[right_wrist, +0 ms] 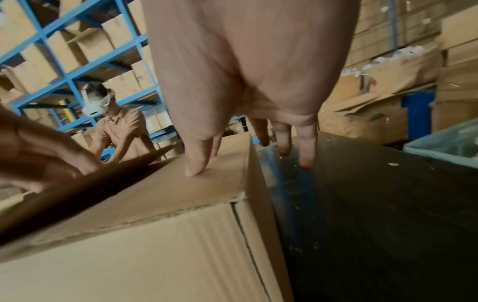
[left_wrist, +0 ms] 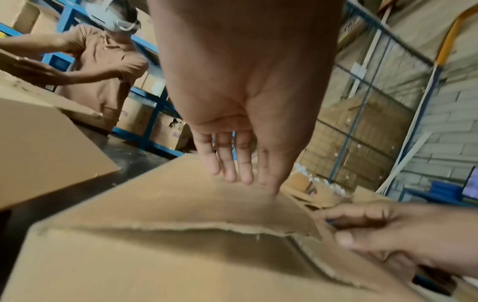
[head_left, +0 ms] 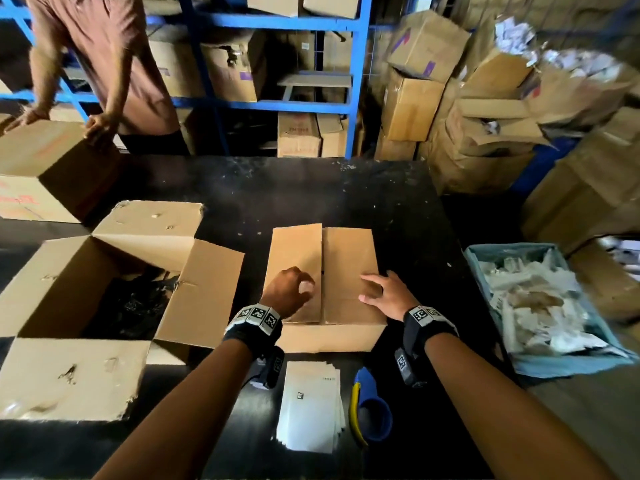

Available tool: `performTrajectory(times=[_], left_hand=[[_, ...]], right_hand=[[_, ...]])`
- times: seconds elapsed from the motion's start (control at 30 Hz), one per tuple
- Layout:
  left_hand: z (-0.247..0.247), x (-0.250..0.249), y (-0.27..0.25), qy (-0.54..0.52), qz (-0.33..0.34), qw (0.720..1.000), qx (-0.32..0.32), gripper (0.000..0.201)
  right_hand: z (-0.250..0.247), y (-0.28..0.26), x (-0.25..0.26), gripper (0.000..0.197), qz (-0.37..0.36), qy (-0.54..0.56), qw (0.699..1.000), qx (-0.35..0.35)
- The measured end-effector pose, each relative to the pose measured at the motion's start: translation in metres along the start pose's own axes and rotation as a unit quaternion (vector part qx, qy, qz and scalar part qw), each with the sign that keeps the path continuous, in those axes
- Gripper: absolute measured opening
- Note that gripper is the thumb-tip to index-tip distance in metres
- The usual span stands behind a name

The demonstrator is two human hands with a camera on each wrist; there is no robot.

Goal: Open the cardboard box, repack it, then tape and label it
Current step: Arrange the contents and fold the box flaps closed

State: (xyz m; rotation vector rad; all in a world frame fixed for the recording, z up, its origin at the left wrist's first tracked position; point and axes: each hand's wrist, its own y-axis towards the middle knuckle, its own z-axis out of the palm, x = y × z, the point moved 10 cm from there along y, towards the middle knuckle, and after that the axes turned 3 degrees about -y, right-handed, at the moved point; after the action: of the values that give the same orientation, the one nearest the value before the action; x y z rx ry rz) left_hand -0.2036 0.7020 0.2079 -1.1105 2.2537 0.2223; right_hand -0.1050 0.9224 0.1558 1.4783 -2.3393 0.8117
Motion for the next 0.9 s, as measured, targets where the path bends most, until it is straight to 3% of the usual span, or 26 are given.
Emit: performTrajectory(times=[0.13, 0.3, 0.5, 0.67, 0.8, 0.9], left_hand=[[0.008, 0.024, 0.02, 0.046, -0.016, 0.999, 0.012, 0.034], [-0.005, 0.048, 0.059, 0.094, -0.058, 0.993, 0.052, 0.067], [-0.011, 0.067, 0.116, 0.135, -0.107, 0.979, 0.107, 0.106], [-0.019, 0.071, 0.146, 0.153, -0.112, 0.976, 0.112, 0.128], [-0.028, 0.073, 0.149, 0.183, -0.134, 0.972, 0.066, 0.126], [-0.034, 0.09, 0.138, 0.194, -0.2, 0.96, 0.035, 0.13]], right_hand=[[0.004, -0.001, -0.006, 0.07, -0.015, 0.104, 0.994, 0.021], [0.009, 0.009, -0.02, 0.105, 0.005, 0.178, 0.982, 0.058], [0.018, 0.032, -0.036, 0.133, 0.034, 0.162, 0.977, 0.135], [0.011, 0.055, -0.034, 0.134, -0.001, 0.176, 0.971, 0.164], [-0.023, 0.085, -0.043, 0.119, 0.02, 0.124, 0.986, 0.11], [-0.051, 0.111, -0.044, 0.1, 0.059, 0.072, 0.994, 0.049]])
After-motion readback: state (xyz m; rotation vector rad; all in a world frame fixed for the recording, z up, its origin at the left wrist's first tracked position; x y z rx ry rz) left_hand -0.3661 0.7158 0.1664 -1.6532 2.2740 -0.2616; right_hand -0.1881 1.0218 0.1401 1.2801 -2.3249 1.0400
